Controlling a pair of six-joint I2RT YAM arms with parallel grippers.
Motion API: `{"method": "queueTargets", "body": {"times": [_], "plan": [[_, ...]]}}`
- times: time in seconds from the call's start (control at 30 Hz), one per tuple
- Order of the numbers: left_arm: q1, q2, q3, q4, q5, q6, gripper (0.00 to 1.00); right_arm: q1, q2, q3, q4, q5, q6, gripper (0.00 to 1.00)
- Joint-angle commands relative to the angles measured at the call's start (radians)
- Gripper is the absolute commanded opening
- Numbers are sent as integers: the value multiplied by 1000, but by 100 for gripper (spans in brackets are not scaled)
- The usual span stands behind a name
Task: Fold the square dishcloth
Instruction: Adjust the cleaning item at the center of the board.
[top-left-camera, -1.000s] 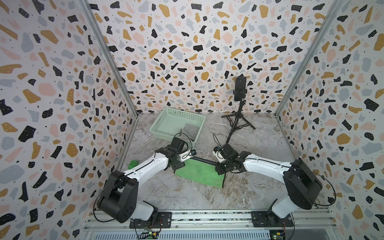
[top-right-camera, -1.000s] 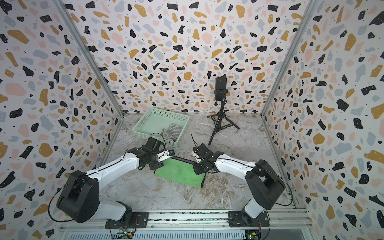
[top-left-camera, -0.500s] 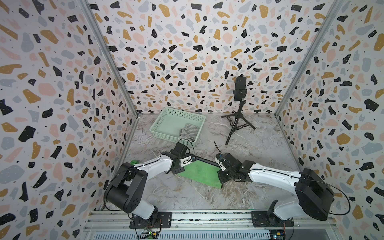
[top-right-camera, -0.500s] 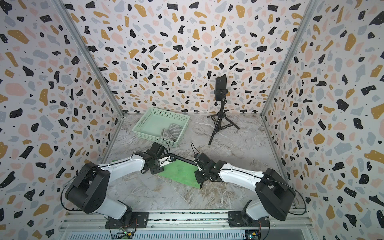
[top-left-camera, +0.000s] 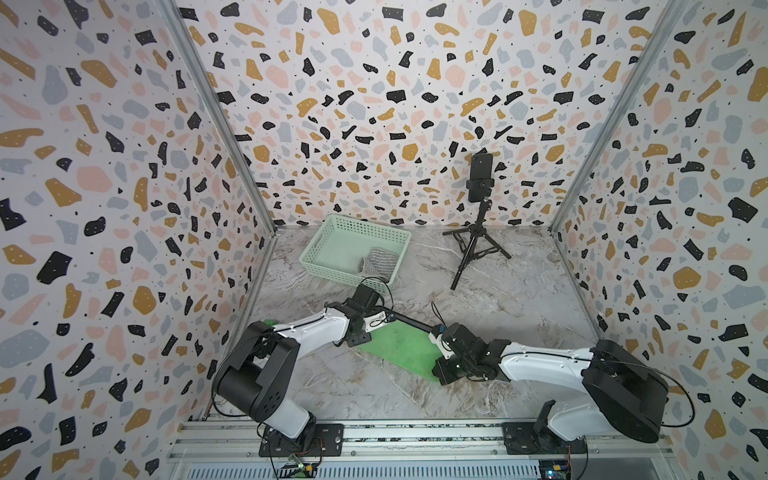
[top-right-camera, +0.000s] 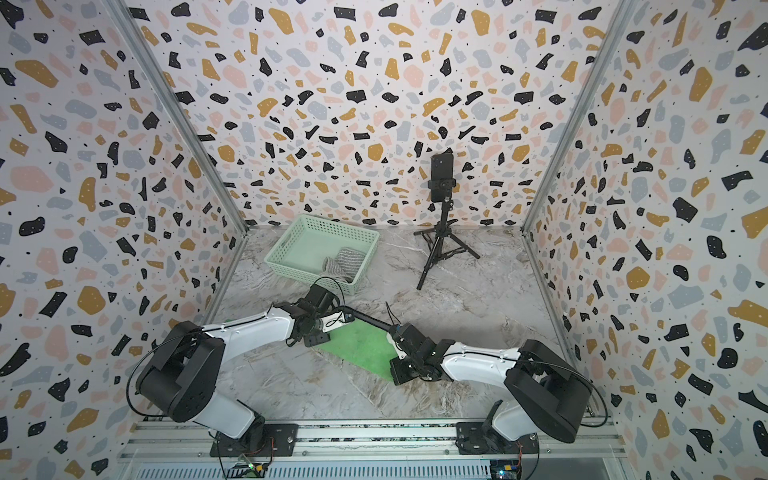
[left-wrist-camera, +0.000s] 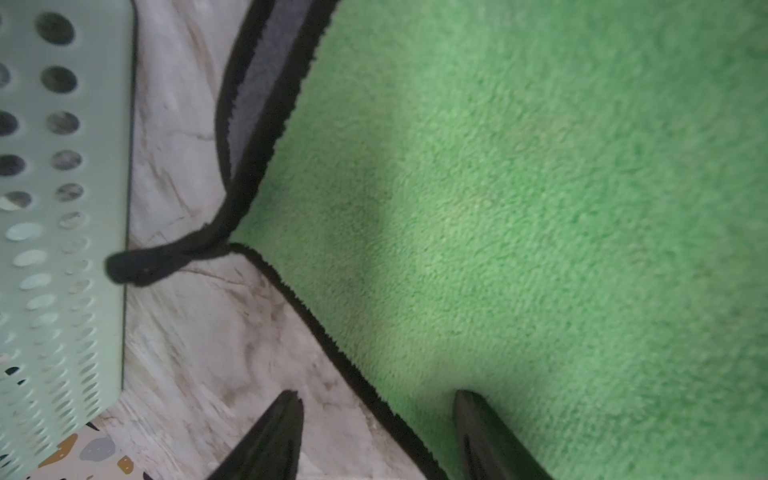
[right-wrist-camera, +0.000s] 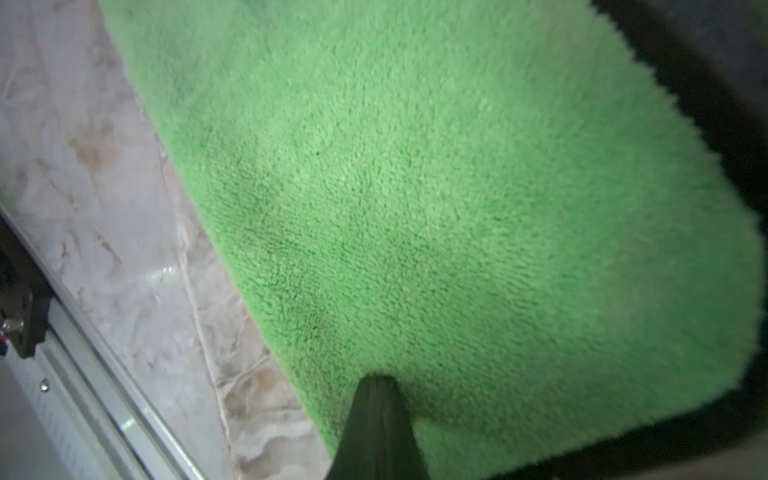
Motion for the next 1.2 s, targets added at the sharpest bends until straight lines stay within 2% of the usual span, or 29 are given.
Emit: {"method": "queueTargets", "body": {"times": [0.0, 0.17, 0.27, 0.37, 0.43, 0.57, 0.63, 0.7, 0.83, 0.9, 1.07, 1.17], "plan": [[-26, 57, 24, 37, -6, -12, 62, 79, -44, -59, -82, -2, 90, 0], [-93, 151, 107, 69, -14, -14, 64, 304, -24, -43, 23, 36, 219, 0], [-127, 221, 159, 119, -16, 2, 65, 368, 64, -16, 162, 19, 275, 0], [-150, 294, 217, 161, -18, 22, 66, 375, 132, -35, 375, -50, 350, 0], [-157, 334, 256, 212, -16, 32, 66, 368, 133, -41, 420, -66, 369, 0], [-148, 331, 301, 281, 31, -10, 71, 279, -13, -113, 438, -83, 397, 0], [-130, 270, 295, 282, 87, -46, 72, 218, -135, -123, 316, -65, 357, 0], [-91, 150, 274, 239, 187, -90, 74, 131, -260, -110, 167, -33, 298, 6], [-5, -48, 229, 76, 372, -103, 78, -19, -344, -38, 43, -40, 205, 12], [7, -135, 184, 10, 386, -73, 79, -65, -302, 27, 15, -52, 156, 14], [-1, -348, 47, -155, 491, -44, 74, -140, -4, 226, 25, -113, 56, 10], [-71, -449, -39, -219, 502, -32, 67, -183, 190, 339, 78, -158, 29, 5]]}}
